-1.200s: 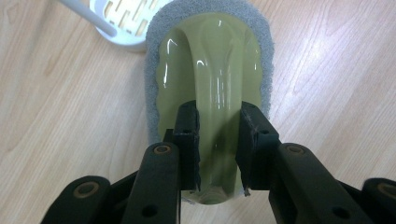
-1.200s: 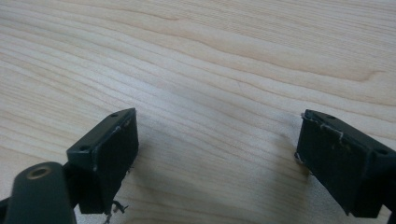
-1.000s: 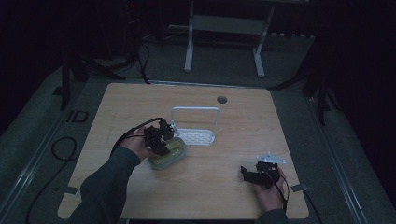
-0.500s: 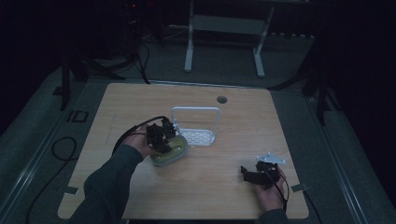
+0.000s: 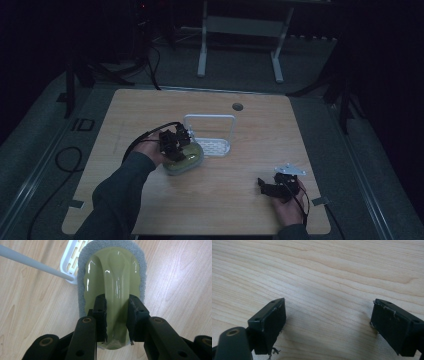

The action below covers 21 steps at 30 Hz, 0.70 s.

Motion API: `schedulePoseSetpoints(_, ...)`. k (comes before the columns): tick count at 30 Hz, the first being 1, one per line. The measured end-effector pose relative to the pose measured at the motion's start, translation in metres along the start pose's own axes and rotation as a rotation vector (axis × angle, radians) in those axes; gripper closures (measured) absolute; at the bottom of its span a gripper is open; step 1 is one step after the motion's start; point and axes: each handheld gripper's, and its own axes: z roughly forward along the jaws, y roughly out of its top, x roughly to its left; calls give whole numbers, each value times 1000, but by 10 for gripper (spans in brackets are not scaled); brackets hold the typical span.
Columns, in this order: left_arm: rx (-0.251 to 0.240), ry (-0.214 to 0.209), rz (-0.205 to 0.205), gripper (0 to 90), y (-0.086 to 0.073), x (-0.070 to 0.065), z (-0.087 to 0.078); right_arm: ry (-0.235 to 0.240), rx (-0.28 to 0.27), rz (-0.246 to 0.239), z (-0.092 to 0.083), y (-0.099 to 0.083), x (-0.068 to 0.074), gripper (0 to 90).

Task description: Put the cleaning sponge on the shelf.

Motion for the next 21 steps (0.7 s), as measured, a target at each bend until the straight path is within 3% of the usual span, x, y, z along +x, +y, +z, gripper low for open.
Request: schedulePoseSetpoints(21,8,24,34,717,11,2,2,0,-1,-2,0,0,0,124)
